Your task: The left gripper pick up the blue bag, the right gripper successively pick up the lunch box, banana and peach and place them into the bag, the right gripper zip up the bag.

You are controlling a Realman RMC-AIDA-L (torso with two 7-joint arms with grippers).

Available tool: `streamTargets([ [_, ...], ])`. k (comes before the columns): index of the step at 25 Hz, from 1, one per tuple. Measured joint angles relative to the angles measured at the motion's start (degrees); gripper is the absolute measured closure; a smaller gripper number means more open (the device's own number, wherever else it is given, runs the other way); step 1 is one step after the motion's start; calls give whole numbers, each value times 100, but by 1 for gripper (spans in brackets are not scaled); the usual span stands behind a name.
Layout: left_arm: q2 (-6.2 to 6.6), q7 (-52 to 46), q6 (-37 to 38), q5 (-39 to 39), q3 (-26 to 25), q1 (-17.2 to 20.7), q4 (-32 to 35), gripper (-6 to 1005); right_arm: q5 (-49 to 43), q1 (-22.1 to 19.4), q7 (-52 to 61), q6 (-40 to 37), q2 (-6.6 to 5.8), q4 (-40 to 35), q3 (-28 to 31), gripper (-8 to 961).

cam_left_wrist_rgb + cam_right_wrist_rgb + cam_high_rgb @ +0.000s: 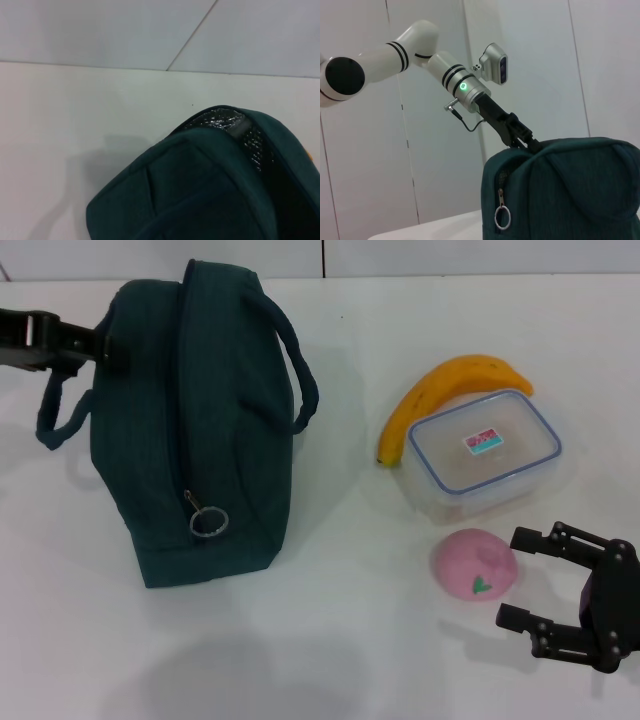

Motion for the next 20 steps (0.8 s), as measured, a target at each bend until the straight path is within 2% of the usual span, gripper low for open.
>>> streamTargets([
  [6,-66,16,-72,31,130,-3,-46,199,0,0,-2,0,0,0,0,170],
  [11,-72,-1,-67,8,332,-38,-178,199,0,0,-3,6,0,-1,0,170],
  [20,-81,44,-93,39,403,-75,-234,200,0,0,-3,22,0,-1,0,170],
])
